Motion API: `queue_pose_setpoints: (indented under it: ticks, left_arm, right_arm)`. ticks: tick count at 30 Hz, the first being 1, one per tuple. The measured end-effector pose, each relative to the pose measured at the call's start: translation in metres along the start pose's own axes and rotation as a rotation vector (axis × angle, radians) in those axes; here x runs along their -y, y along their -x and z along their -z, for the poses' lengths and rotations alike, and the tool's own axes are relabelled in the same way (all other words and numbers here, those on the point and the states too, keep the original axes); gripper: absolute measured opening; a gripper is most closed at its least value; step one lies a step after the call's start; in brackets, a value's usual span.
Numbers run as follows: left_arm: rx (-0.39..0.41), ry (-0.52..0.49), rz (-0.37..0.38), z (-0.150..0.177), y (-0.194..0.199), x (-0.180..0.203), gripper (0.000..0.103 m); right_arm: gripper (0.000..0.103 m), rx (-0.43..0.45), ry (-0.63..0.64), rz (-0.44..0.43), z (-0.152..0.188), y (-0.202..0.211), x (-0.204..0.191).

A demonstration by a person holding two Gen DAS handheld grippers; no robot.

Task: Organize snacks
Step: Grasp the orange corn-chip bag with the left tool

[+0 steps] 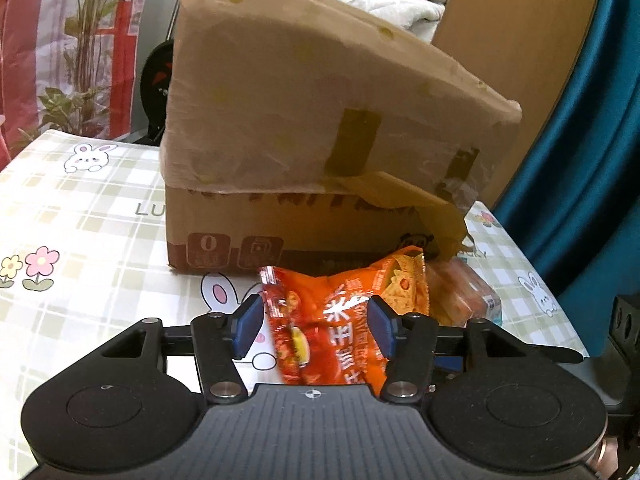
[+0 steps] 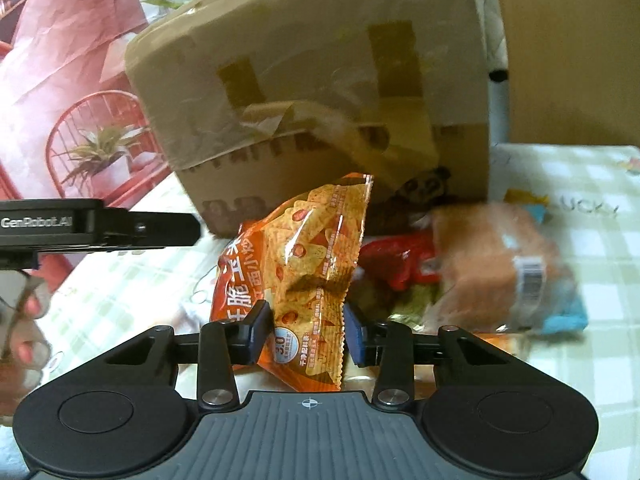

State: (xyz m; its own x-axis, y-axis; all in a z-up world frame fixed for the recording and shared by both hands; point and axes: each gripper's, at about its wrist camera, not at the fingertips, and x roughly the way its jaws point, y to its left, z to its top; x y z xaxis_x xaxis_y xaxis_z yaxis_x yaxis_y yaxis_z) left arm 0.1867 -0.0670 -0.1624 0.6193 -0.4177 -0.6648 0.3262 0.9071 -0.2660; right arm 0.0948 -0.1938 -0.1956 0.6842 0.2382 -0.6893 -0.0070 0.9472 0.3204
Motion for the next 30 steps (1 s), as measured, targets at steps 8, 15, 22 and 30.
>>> queue_pose_setpoints:
  ticks: [8, 15, 22, 30]
  left_arm:
    - [-0.054, 0.064, 0.0, 0.011, -0.01, -0.016, 0.061]
    - [-0.1, 0.14, 0.049, 0.022, -0.024, -0.027, 0.061]
    - [-0.118, 0.156, 0.072, 0.029, -0.033, -0.024, 0.063]
    - [-0.063, 0.194, 0.108, 0.021, -0.022, -0.024, 0.085]
  right_arm:
    - [0.039, -0.001, 0.015, 0.031, 0.0, 0.002, -0.002]
    - [0.039, 0.003, 0.033, 0.044, -0.001, 0.002, 0.002]
    - [0.039, 0.002, 0.031, 0.041, -0.001, 0.002, 0.002]
    - [0.04, -0.028, 0.045, 0.008, -0.002, 0.0, -0.004]
